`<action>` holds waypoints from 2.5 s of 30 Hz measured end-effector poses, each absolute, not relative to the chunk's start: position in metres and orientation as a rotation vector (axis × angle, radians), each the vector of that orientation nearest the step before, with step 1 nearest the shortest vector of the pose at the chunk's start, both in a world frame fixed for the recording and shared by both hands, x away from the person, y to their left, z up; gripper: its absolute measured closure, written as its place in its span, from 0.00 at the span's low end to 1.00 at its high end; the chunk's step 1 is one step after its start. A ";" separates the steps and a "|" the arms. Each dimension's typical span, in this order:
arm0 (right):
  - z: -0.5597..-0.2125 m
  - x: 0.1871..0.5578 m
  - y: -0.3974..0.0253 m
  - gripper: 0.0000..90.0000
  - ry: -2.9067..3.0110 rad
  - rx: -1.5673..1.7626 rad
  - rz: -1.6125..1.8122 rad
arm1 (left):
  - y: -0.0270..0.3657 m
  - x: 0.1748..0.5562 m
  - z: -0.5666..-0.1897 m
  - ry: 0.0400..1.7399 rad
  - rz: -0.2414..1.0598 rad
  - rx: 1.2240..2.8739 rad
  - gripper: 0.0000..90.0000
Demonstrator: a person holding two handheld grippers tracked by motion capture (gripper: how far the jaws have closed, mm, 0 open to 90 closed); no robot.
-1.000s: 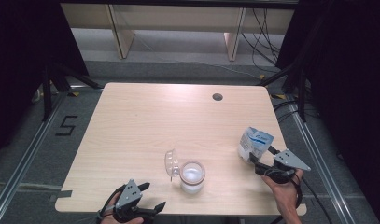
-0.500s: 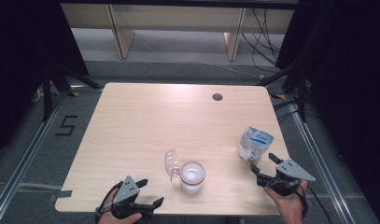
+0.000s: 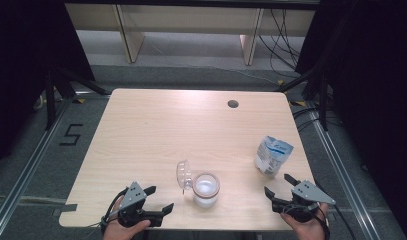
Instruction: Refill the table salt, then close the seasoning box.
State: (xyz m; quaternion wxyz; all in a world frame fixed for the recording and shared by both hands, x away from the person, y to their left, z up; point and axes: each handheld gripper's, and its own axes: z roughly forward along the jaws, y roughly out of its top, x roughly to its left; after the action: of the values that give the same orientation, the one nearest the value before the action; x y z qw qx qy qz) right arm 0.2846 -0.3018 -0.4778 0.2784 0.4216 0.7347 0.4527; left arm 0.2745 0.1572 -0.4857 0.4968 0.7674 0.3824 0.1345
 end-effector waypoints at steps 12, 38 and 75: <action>-0.478 0.271 -0.293 0.20 2.025 1.089 1.194 | 0.158 0.285 -0.481 0.962 0.339 1.836 0.17; -0.481 0.266 -0.286 0.21 2.063 0.986 1.159 | 0.157 0.304 -0.462 0.925 0.392 1.782 0.67; -0.481 0.264 -0.284 0.23 2.082 1.025 1.158 | 0.124 0.298 -0.441 0.781 0.396 1.821 1.00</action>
State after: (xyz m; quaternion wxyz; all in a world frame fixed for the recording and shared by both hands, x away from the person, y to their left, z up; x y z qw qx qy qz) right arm 0.2640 -0.2842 -0.4807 0.2707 0.3803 0.7729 0.4299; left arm 0.2979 0.1244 -0.4414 0.5314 0.7634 0.3274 0.1662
